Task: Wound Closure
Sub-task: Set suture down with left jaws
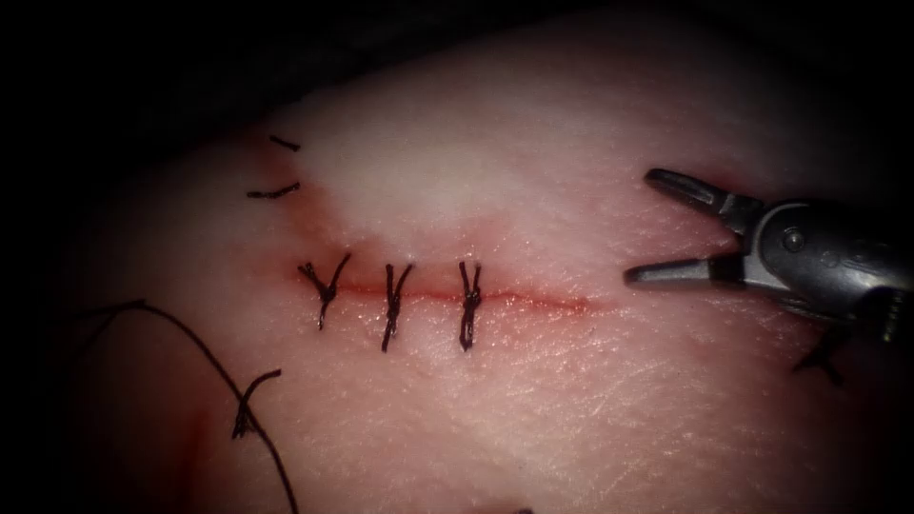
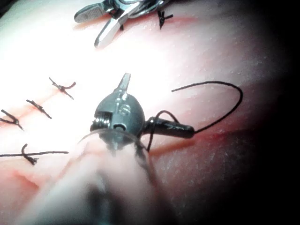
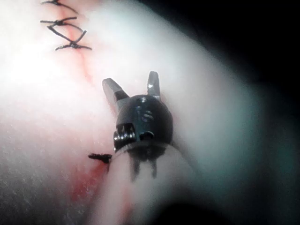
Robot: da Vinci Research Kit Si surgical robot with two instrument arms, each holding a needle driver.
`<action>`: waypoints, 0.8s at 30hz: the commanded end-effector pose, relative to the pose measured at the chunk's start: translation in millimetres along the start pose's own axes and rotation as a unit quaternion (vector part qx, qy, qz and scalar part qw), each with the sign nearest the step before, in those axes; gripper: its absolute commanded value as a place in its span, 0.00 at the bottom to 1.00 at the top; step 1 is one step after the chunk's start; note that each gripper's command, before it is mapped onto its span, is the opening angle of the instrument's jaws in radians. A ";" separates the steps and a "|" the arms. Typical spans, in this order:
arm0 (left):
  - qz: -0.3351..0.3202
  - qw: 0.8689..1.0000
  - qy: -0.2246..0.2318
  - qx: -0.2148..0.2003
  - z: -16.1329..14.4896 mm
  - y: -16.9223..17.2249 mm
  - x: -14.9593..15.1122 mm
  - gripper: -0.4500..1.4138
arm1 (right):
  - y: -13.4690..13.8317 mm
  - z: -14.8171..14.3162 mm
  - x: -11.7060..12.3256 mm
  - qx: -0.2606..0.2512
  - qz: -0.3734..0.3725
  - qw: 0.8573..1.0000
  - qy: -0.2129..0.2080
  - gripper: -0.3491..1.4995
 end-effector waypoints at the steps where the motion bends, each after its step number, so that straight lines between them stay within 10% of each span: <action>1: -0.004 1.000 -0.005 0.018 0.0 -1.6 0.4 0.95 | -0.2 1.6 0.6 -0.001 -0.001 1.000 0.003 0.98; 11: -0.004 0.989 -0.043 0.139 -3.2 -7.0 2.9 0.73 | -2.2 2.5 1.0 -0.008 -0.015 1.000 0.006 0.96; 16: 0.020 0.983 -0.071 0.169 -3.0 -8.4 1.3 0.50 | -3.3 3.0 1.2 -0.012 -0.017 1.000 0.009 0.96; 24: 0.025 0.978 -0.084 0.191 -2.3 -10.0 -2.5 0.41 | -4.3 3.7 1.5 -0.013 -0.018 1.000 0.007 0.96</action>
